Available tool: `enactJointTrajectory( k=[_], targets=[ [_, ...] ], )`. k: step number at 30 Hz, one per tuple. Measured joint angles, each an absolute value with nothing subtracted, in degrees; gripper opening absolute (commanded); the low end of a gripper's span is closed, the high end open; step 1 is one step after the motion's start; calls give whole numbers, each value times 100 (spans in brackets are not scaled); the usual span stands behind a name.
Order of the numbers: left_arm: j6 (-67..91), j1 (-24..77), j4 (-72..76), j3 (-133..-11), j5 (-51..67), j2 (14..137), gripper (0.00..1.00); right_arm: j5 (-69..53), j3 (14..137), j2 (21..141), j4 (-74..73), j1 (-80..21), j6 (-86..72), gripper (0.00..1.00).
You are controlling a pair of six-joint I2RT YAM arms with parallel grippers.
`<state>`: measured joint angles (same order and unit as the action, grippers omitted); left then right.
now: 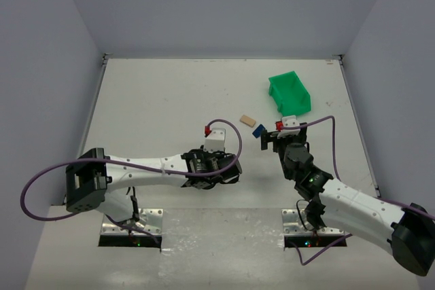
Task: Build the wood block tower
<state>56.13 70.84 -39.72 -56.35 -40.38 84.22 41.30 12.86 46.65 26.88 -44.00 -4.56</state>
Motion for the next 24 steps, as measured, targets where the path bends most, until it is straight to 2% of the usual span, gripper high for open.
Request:
enactJointTrajectory(
  k=[9,12,15,16,18,21,22,24],
  targets=[
    [5774,7091,-4233,-5760,-4379,8073,28,3975,1286,4650,2672,-4397,-478,99],
    [5726,7091,-4171,-5844,-4448,7933,31,3900,1286,4650,2642,-4397,-484,99],
    [5660,7091,-4109,-5922,-4504,7858,42,3820,1286,4652,2641,-4397,-484,99],
    [5628,7091,-4083,-5943,-4545,7838,49,3774,1286,4654,2641,-4397,-479,99],
    [5535,7087,-3993,-5965,-4655,7767,67,3652,1293,4667,2637,-4397,-456,99],
    [5283,6940,-3727,-5967,-4703,7572,88,3421,1380,4783,2621,-4383,-359,99],
    [5146,6786,-3549,-5957,-4652,7480,100,3326,1436,4857,2612,-4363,-321,99],
    [4907,6362,-3145,-5918,-4481,7277,100,3132,1586,5042,2563,-4291,-261,99]
  ],
)
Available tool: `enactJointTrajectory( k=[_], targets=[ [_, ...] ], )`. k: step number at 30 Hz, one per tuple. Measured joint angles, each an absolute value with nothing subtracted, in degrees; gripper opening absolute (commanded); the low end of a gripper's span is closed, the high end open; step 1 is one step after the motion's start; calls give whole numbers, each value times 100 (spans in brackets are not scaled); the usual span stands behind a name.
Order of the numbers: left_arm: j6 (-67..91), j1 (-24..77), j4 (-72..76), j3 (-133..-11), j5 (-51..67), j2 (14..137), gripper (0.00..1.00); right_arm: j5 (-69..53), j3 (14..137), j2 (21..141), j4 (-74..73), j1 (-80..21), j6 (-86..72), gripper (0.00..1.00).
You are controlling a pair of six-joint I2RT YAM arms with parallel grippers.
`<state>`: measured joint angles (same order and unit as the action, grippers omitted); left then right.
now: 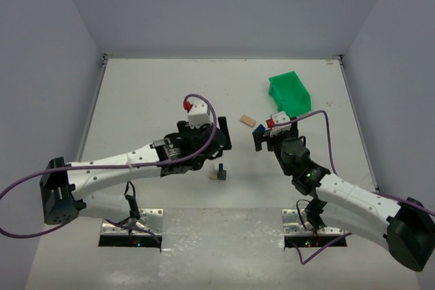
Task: Build the wood block tower
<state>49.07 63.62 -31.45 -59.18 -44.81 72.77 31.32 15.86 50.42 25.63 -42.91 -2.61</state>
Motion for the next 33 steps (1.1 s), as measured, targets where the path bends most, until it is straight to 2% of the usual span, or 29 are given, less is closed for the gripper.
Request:
enactJointTrajectory(
  k=[7,16,23,28,31,33],
  targets=[
    [3714,4668,-1468,-5657,-3761,6832,100,1924,2673,6392,2146,-3373,-284,99],
    [3124,2807,-156,-4980,-2252,7075,100,-246,4999,9138,880,-2313,-51,99],
    [2755,2480,120,-4407,-1581,7190,100,-925,5687,10273,21,-2144,530,98],
    [2590,2482,465,-3961,-1351,6804,100,-1095,5925,10757,-372,-2145,852,91],
    [2546,2482,641,-3750,-1324,6457,100,-1174,5983,10893,-431,-2145,1023,81],
    [2528,2482,781,-3678,-1327,6293,100,-1201,6106,10976,-489,-2145,1066,68]
  ],
)
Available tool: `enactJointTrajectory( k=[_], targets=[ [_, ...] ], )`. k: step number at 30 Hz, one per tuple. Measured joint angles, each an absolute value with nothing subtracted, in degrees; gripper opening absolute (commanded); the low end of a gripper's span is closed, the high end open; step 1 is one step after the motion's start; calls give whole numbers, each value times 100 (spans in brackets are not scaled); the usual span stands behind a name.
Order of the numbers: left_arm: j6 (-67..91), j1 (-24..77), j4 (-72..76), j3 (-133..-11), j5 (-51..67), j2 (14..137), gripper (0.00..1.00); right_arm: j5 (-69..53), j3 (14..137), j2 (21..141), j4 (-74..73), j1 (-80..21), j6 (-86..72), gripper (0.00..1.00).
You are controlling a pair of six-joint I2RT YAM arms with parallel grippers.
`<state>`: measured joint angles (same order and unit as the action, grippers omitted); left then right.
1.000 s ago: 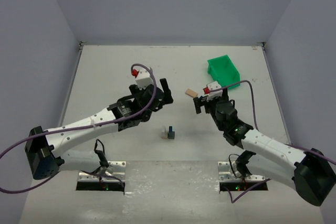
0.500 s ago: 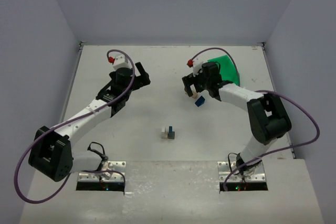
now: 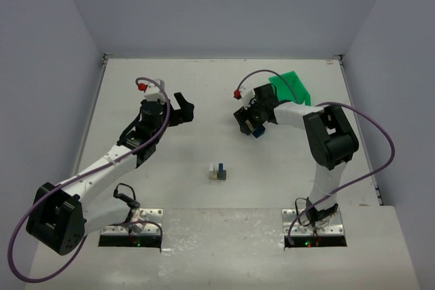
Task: Build the wood block tower
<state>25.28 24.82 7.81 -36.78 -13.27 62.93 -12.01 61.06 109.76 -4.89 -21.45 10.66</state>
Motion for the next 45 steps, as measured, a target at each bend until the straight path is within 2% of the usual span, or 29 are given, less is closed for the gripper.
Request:
enactJointTrajectory(
  k=[3,5,10,14,20,28,36,40,45],
  targets=[
    [2527,2482,903,-3662,-1332,6208,100,-1207,6320,11132,-520,-2145,1097,46],
    [2526,2482,950,-3662,-1331,6198,100,-1208,6395,11190,-525,-2145,1091,36],
    [2528,2482,973,-3656,-1323,6195,100,-1238,6388,11192,-511,-2145,1068,19],
    [2528,2482,1011,-3599,-1258,6153,100,-1291,6291,11046,-585,-2155,1035,14],
    [2524,2482,1041,-3452,-1049,5900,100,-1199,5998,9953,-959,-2589,1174,14],
    [2510,2482,1140,-3244,-952,5603,100,-1385,5968,8224,-1669,-4163,1689,19],
    [2540,2482,1133,-3170,-1107,5450,100,-1391,5957,8020,-2709,-5130,1708,21],
    [2554,2482,1142,-3159,-1138,5411,100,-1258,5959,8032,-2972,-5421,1597,25],
    [2555,2482,1136,-3116,-1140,5411,100,-1117,5959,8168,-3060,-5636,1486,25]
  ],
)
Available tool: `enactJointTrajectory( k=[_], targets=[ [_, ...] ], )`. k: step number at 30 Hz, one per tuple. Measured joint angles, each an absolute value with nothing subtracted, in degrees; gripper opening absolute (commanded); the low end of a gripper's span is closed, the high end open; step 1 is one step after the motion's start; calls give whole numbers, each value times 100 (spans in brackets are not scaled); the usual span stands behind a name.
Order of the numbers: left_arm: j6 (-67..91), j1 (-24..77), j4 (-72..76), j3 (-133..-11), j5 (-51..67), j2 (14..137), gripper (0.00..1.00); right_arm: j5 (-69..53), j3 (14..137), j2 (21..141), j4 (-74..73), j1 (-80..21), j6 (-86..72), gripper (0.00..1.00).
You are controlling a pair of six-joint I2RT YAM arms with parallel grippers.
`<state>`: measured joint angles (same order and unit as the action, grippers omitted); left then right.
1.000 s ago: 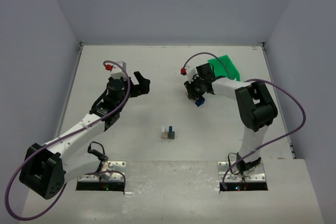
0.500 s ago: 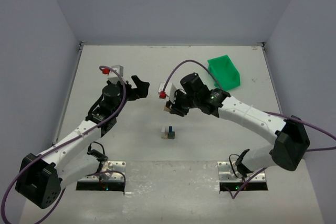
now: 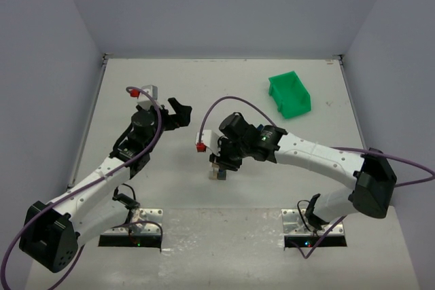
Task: Build the wood block tower
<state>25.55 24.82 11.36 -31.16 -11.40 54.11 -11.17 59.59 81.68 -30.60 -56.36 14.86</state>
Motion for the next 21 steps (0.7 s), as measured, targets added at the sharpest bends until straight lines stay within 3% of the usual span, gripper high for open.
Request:
enactJointTrajectory(
  k=[21],
  targets=[
    [2556,2482,1138,-3105,-1135,5411,100,-1216,6014,8640,-2828,-5677,1457,28]
  ],
)
